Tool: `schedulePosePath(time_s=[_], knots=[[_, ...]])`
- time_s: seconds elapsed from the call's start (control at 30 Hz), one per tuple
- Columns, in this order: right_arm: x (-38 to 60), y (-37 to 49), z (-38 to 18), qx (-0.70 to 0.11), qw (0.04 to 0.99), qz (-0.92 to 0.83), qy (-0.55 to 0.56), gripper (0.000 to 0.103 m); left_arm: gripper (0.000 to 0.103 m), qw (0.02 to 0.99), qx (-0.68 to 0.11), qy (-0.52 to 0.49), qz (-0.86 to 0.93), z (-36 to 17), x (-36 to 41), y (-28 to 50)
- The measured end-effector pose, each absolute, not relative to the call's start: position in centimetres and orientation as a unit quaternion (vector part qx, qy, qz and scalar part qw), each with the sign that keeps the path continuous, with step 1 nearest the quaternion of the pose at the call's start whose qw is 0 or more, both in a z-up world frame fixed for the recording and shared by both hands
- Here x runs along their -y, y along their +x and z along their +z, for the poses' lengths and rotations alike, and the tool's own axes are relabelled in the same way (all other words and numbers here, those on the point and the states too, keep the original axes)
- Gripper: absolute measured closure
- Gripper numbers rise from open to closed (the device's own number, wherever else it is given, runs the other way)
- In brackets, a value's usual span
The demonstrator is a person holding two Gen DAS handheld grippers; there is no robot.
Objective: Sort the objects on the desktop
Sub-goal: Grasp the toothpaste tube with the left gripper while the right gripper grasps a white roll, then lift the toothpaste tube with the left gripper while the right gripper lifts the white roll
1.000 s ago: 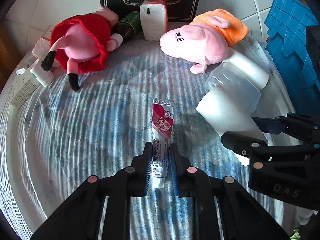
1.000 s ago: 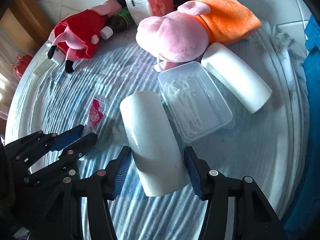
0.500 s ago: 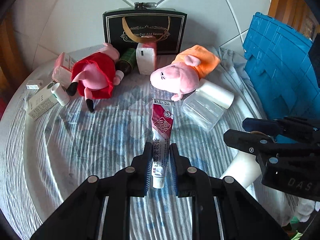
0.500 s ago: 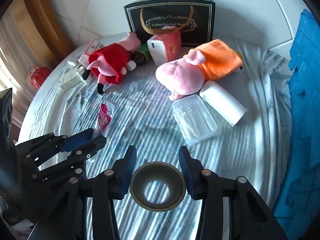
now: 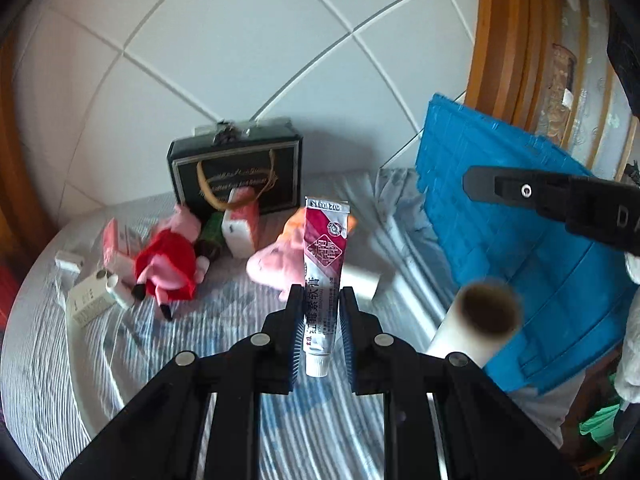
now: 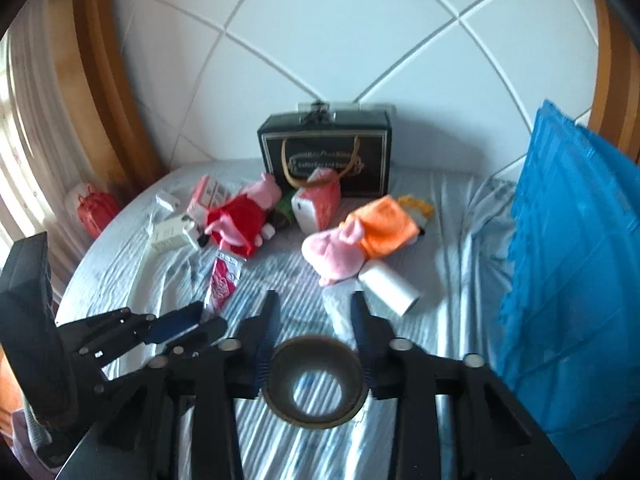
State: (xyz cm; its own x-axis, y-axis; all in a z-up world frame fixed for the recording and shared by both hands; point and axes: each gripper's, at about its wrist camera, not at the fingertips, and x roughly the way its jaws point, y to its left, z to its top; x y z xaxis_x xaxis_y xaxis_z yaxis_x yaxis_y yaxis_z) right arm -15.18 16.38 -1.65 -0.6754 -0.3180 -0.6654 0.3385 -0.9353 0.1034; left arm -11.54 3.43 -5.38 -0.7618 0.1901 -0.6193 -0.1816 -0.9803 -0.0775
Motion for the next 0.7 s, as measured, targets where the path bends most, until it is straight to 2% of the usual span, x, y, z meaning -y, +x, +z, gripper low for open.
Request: schedulePosePath(time_s=[0.17, 0.3, 0.37, 0.4, 0.43, 0.5, 0.7], knots=[[-20.9, -15.2, 5.9, -0.036, 0.119, -0.942, 0.313, 0.101, 0.085, 0.113, 0.011, -0.309, 0.944, -0.9, -7.5, -13.3], [-22.0, -13.2, 6.6, -0.033, 0.137, -0.94, 0.31, 0.1, 0.085, 0.091, 0.012, -0.323, 0.942, -2.9, -6.7, -12.7], [-21.3, -12.5, 4.5, -0.025, 0.151, -0.931, 0.33, 0.096, 0.085, 0.062, 0.016, -0.344, 0.937, -5.8, -5.1, -12.0], [-20.7, -12.3, 3.1, -0.023, 0.169, -0.924, 0.342, 0.087, 0.085, 0.056, 0.016, -0.357, 0.932, -7.4, -4.3, -11.5], [-20.0, -12.2, 1.6, -0.022, 0.183, -0.915, 0.358, 0.073, 0.085, 0.048, 0.012, -0.373, 0.926, -9.3, -3.7, -10.9], [-18.6, -11.8, -1.6, -0.037, 0.203, -0.899, 0.386, 0.056, 0.085, 0.028, 0.0, -0.404, 0.914, -12.8, -2.8, -9.5], [-15.9, -11.9, -14.1, -0.073, 0.229, -0.832, 0.5, 0.056, 0.085, 0.013, 0.01, -0.489, 0.872, -20.6, -2.3, -5.3]])
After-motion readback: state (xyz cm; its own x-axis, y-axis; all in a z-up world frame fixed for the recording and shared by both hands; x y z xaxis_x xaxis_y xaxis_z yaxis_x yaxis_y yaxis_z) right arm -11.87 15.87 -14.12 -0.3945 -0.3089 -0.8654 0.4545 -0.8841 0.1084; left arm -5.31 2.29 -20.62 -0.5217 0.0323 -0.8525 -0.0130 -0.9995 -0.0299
